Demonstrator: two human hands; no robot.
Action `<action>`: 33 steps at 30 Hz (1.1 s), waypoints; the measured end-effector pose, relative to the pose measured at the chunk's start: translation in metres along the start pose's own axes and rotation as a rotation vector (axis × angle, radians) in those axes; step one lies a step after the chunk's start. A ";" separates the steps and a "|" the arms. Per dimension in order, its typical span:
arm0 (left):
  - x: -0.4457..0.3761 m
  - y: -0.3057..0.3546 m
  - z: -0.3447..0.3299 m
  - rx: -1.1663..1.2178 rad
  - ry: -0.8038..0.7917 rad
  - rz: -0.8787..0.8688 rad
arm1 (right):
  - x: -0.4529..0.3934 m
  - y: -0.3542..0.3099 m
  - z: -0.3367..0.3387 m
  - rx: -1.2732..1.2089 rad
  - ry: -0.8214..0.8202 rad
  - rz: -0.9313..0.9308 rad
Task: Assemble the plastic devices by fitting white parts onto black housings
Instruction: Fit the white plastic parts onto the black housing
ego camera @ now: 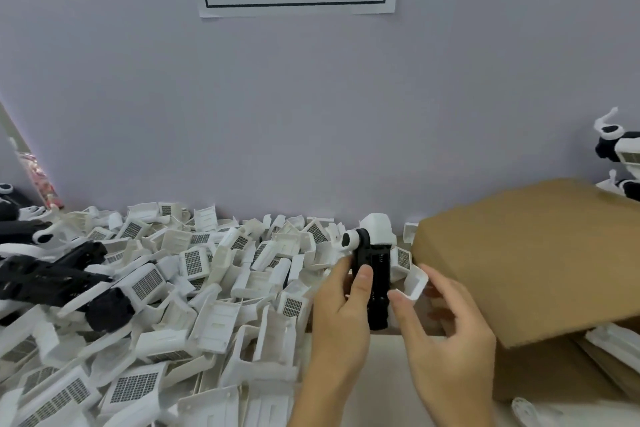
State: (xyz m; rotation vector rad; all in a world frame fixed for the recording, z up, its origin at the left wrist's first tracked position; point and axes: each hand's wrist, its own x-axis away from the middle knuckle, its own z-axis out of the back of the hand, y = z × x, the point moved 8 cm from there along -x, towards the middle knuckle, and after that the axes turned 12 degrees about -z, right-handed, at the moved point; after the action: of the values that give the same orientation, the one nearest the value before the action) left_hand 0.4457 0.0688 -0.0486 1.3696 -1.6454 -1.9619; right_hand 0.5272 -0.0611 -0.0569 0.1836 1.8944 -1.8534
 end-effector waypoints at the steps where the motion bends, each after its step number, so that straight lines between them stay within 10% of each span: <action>1: 0.000 -0.001 -0.004 -0.009 -0.029 -0.002 | -0.001 0.000 0.001 -0.005 0.009 0.001; 33: 0.005 -0.029 -0.026 0.133 -0.176 0.159 | -0.001 -0.001 -0.009 0.168 -0.006 0.002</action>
State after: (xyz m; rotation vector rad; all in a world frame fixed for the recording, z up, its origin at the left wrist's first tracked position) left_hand 0.4736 0.0581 -0.0742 1.0950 -1.9302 -1.9590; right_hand 0.5252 -0.0524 -0.0563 0.2351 1.7338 -2.0094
